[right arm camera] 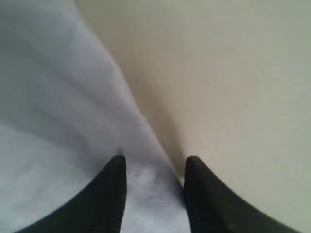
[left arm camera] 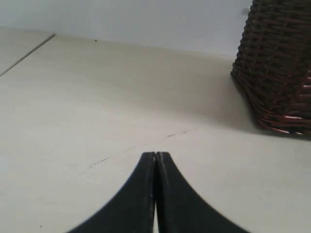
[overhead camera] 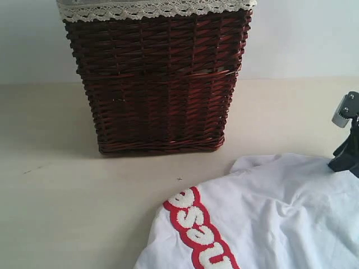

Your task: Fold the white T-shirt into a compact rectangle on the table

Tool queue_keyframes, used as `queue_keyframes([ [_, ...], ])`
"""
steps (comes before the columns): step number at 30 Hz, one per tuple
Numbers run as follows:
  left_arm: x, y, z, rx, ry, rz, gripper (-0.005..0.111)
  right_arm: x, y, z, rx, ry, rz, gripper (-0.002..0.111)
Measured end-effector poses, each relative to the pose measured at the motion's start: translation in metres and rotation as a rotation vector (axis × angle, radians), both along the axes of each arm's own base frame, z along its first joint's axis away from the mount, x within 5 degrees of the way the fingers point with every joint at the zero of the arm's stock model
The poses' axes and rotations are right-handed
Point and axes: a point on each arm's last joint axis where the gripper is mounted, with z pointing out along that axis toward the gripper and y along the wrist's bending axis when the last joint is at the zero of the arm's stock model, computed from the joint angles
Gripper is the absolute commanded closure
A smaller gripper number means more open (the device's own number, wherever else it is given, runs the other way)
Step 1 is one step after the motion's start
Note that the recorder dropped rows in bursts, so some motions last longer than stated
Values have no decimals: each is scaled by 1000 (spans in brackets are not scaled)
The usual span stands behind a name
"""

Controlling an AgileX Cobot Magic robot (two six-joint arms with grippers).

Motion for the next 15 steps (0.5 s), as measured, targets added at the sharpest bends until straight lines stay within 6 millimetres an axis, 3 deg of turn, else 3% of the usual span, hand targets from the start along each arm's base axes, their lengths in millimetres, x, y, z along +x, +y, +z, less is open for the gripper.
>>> queue_keyframes([
  [8,0,0,0,0,0,0,107,-9,-4,-1,-50,132,76,108],
  [15,0,0,0,0,0,0,107,-10,-5,2,-59,131,72,108],
])
